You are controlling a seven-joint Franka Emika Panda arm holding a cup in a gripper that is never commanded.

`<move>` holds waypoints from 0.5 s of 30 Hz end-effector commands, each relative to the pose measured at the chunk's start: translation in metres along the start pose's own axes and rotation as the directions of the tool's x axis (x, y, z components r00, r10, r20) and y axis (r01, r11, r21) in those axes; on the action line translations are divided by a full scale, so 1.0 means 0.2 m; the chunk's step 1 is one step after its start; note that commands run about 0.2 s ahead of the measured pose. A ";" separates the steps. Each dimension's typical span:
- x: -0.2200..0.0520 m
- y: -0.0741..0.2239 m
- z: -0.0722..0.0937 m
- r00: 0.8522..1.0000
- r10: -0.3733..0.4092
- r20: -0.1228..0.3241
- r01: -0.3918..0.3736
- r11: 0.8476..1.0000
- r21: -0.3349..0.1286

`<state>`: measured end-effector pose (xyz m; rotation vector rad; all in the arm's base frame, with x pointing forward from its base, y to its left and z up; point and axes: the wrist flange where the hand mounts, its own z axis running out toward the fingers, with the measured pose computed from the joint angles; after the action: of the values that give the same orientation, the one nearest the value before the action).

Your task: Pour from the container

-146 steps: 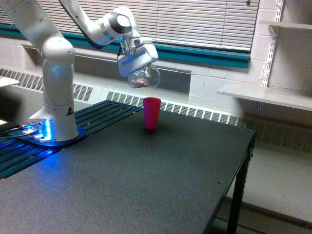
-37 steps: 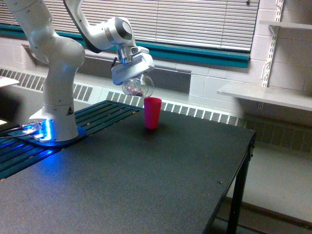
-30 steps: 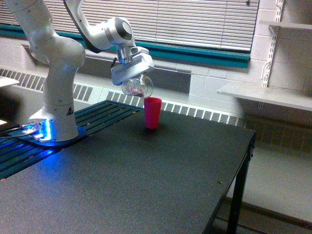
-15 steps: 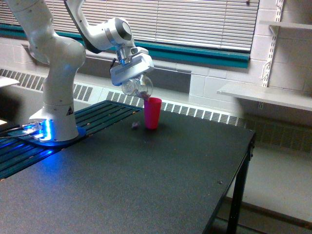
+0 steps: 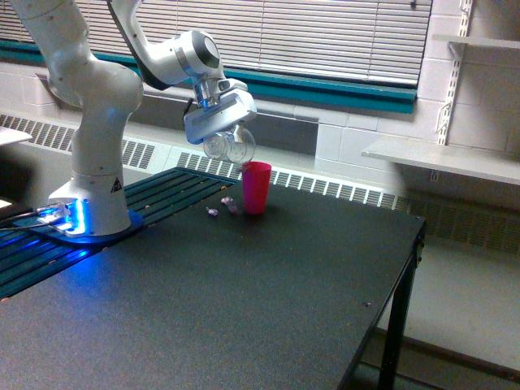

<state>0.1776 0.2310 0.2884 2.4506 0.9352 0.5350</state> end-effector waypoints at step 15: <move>-0.06 0.00 0.05 1.000 0.001 0.019 -0.001 1.000 -0.022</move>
<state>0.1812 0.2283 0.2887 2.4568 0.9092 0.5353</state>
